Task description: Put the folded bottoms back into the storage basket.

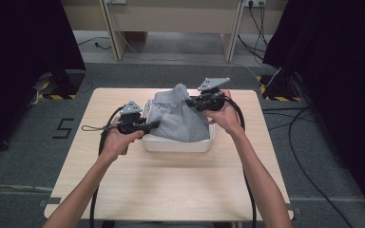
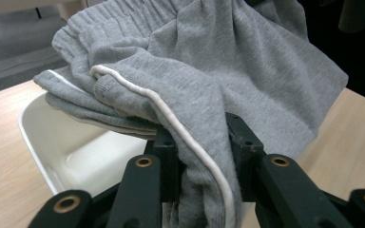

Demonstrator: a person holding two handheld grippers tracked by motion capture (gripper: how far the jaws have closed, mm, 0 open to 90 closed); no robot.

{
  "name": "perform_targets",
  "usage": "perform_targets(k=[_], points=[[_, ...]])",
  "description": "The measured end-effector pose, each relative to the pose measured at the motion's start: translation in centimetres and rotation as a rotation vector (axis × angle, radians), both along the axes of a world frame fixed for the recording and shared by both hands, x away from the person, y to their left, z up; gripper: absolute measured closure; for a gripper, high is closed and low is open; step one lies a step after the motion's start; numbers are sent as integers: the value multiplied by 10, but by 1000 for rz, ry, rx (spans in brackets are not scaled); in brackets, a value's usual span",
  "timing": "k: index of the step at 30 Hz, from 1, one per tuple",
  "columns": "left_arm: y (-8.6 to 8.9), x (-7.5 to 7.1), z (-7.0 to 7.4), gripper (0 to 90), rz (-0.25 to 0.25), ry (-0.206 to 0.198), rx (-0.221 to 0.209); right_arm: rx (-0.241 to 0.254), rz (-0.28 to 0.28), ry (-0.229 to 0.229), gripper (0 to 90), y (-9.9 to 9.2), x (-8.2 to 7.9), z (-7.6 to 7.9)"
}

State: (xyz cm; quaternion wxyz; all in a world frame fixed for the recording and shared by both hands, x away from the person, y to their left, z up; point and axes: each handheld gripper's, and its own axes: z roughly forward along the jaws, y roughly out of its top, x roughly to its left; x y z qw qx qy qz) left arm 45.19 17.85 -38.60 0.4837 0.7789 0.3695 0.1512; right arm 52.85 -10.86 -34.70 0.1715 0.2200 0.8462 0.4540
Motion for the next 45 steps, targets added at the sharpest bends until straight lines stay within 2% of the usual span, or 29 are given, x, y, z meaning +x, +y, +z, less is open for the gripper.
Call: perform_targets(k=[5, 13, 21, 33, 45], points=[[-6, 11, -10, 695, 11, 21, 13, 0, -22, 28, 795, -3, 14, -12], [-11, 21, -25, 694, 28, 48, 43, -18, -35, 58, 794, 0, 24, -27], [-12, 25, -38, 694, 34, 71, 70, -37, -45, 87, 794, 4, 30, -40], [-17, 26, -48, 691, 34, 91, 109, -58, -63, 120, 792, 0, 32, -56], [-16, 26, -58, 651, 29, 127, 154, -117, -80, 151, 789, 8, 35, -68]])
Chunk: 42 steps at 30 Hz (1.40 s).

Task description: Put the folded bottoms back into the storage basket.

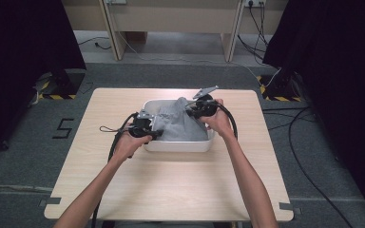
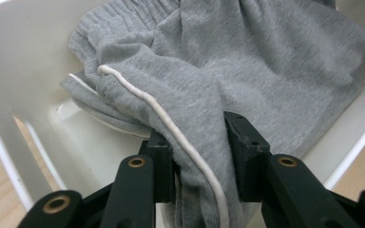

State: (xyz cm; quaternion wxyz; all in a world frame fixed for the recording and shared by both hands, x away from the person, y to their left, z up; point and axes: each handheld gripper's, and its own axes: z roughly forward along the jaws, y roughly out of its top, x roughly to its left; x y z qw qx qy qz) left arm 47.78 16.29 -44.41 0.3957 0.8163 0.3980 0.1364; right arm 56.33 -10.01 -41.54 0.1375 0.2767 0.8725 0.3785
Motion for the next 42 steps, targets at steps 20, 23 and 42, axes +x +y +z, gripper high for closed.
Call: perform_targets(k=[20, 23, 42], points=[[6, -3, 7, 588, 11, -2, 12, -164, -122, 23, 527, 2, 5, -13], [8, -5, 10, 581, 12, -14, 10, -132, -140, 1, 511, -2, 4, -8], [17, -20, 27, 463, 26, -59, -36, -43, -127, -37, 442, -12, -17, 7]])
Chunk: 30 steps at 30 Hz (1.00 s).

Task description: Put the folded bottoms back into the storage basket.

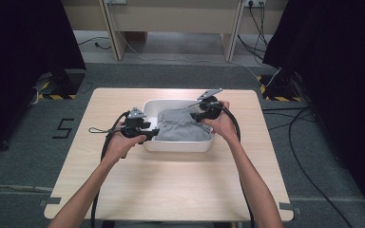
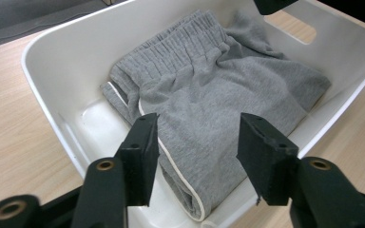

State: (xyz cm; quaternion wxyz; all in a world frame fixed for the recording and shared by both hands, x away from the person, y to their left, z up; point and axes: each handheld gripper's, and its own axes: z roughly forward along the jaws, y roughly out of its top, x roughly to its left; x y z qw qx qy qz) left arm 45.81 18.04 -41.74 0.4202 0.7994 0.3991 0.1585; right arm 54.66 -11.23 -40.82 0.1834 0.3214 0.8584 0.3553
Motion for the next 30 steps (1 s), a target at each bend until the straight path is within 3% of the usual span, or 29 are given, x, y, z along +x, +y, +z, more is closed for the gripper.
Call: perform_targets(k=[5, 14, 23, 30], points=[[1, -7, 4, 398, -10, 0, -11, 38, 13, -14, 412, -2, -16, 8], [5, -25, 10, 332, -33, -11, -32, 54, 43, -42, 390, -5, -48, 9], [13, -40, 9, 244, -15, -16, -27, 116, 39, -43, 364, -15, -70, 4], [19, -53, 5, 239, -11, -32, -38, 158, 36, -64, 349, -22, -94, 3]])
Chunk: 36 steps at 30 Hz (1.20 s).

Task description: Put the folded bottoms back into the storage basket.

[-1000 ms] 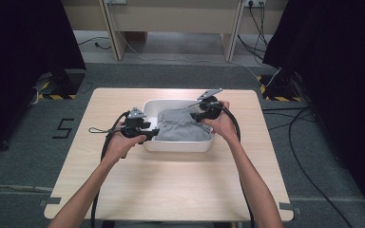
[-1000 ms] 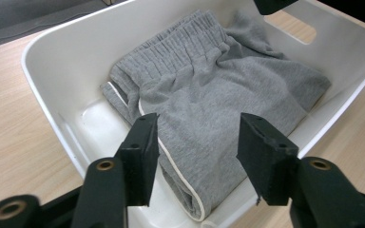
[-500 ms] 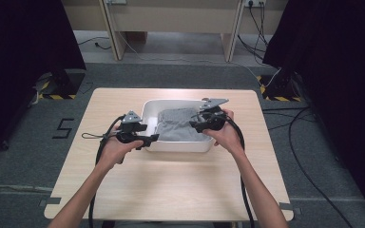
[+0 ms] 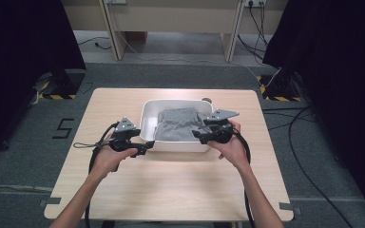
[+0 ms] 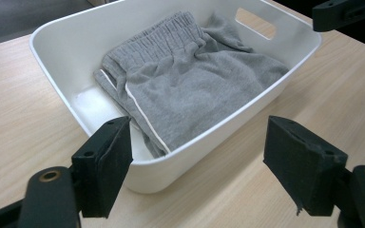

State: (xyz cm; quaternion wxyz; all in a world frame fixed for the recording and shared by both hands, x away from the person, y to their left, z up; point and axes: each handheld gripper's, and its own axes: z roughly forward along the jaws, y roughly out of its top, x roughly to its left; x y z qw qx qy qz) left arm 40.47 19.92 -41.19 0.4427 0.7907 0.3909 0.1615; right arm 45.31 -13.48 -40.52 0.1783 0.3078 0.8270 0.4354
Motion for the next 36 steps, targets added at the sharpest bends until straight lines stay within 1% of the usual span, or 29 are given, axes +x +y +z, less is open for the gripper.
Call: perform_targets(k=[1, 4, 7, 11, 15, 17, 18, 19, 21, 23, 26, 29, 31, 33, 36], points=[[1, -2, -1, 239, -3, 2, 3, 5, -1, -5, 349, -1, -3, -1], [2, -7, -2, 237, -8, 2, 2, 6, 1, 1, 344, -2, -11, -3], [4, -11, -4, 236, -10, 1, 0, -7, 4, -12, 339, -2, -19, -5], [5, -17, -7, 233, -9, -6, -2, -14, -5, -34, 328, -4, -29, -6], [6, -25, -12, 232, -15, -6, 0, 3, -6, -28, 325, -7, -37, -11], [6, -28, -13, 231, -16, -10, -1, 3, -12, -34, 326, -8, -41, -14], [7, -30, -13, 230, -18, -15, 1, -7, -12, -33, 324, -8, -43, -14], [7, -31, -14, 230, -17, -16, -2, -10, -4, -35, 324, -8, -44, -15], [8, -34, -15, 229, -16, -20, -9, 3, -4, -42, 324, -9, -48, -14], [9, -37, -16, 229, -19, -18, -12, 2, 0, -45, 324, -10, -52, -15], [10, -42, -19, 228, -20, -20, -15, 8, -6, -38, 324, -14, -58, -18], [12, -45, -23, 226, -21, -17, -20, 5, -17, -36, 322, -19, -64, -21], [13, -47, -27, 226, -24, -12, -16, 13, -19, -29, 320, -23, -68, -23], [14, -49, -31, 225, -26, -7, 0, 15, -23, -28, 317, -26, -71, -24], [18, -52, -35, 220, -23, -3, -1, 24, -29, -30, 316, -31, -75, -25]])
